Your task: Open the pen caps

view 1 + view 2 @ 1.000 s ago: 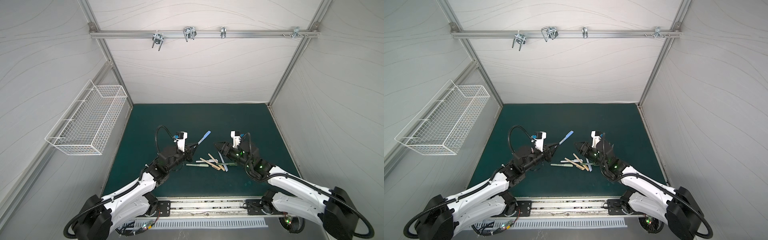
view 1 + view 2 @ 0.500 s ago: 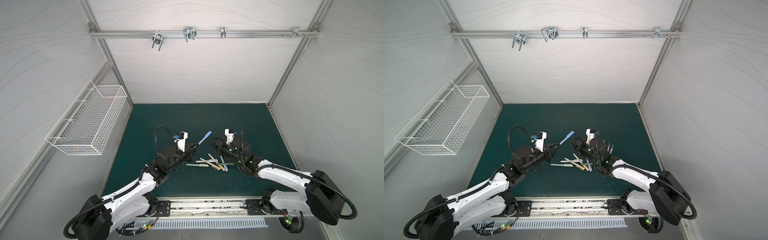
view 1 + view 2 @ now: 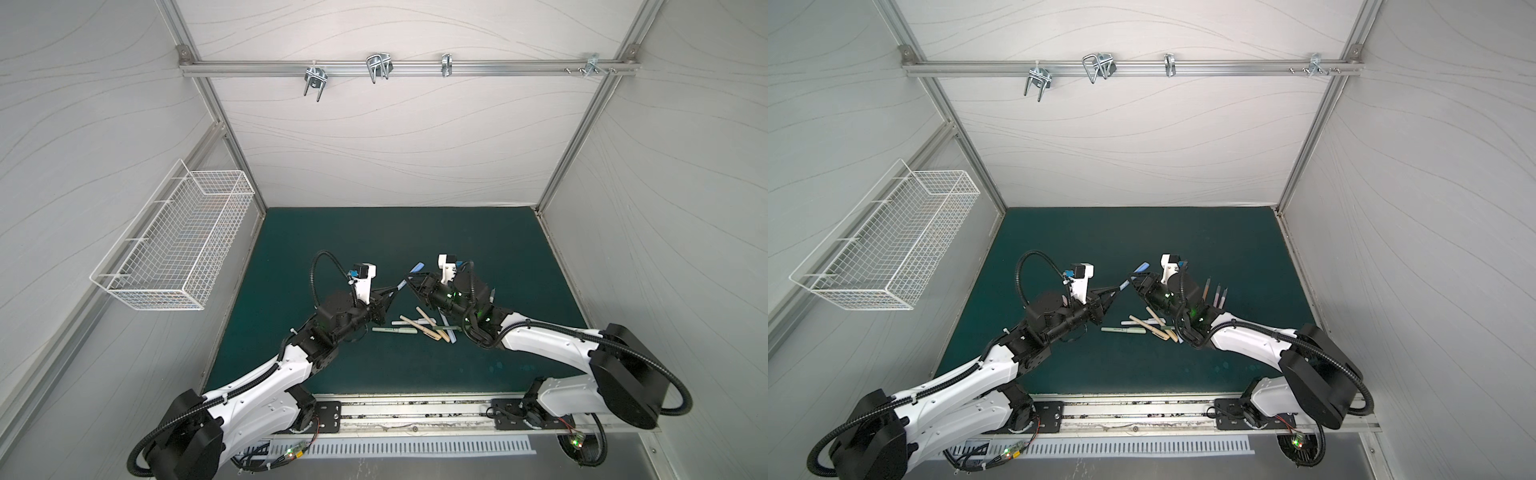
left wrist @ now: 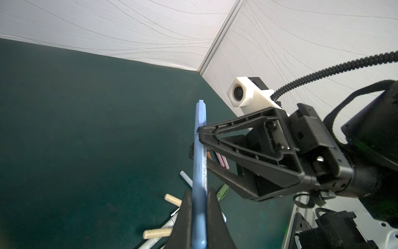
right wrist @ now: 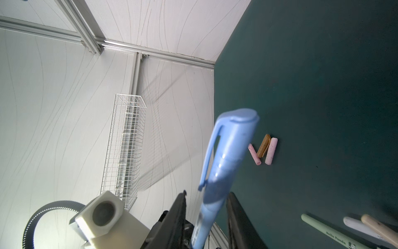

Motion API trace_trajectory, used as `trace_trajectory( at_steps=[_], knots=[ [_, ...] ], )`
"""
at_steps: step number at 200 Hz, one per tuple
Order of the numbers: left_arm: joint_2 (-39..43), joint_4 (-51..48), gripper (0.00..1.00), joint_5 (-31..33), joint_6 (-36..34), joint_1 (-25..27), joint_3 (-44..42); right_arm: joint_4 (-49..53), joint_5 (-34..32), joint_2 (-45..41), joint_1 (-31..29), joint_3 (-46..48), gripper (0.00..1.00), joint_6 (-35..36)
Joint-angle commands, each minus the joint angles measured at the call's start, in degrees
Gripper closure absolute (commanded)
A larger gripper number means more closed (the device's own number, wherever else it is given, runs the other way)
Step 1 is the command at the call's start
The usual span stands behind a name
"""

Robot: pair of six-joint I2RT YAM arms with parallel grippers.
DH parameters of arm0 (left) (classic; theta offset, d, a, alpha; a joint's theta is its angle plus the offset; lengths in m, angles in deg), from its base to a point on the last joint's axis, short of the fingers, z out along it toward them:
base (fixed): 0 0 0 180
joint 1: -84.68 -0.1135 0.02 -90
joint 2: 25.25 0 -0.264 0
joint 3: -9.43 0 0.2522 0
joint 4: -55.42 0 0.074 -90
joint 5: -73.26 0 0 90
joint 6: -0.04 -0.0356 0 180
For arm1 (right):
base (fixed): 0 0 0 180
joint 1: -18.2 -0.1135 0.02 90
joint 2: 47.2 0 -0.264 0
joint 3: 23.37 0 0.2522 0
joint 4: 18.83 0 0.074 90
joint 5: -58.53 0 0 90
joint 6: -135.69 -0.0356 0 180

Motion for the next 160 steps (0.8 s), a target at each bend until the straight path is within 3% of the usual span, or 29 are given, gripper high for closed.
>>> trace_trajectory(
  at_steps=[1, 38, 76, 118, 160],
  knots=[
    [0.91, 3.28, 1.0, -0.55, 0.19, 0.17, 0.39, -3.91, -1.4, 1.46, -1.03, -0.99, 0.67, -2.88],
    [0.91, 3.37, 1.0, -0.4, 0.02, 0.22, 0.38, -4.83, -3.55, 1.7, -2.35, -0.94, 0.72, -3.35],
    [0.73, 3.28, 1.0, -0.47, -0.07, 0.17, 0.41, -4.36, -5.02, 1.12, -2.63, -0.79, 0.86, -2.43],
    [1.77, 2.03, 0.64, -0.46, -0.76, 0.17, 0.36, 4.83, -4.84, -4.27, -0.15, -0.97, 0.96, 5.23],
    [2.92, 1.24, 0.54, -0.38, -1.04, 0.17, 0.17, 25.27, 4.07, -12.5, 7.35, -5.08, 0.97, 24.29]
  ],
)
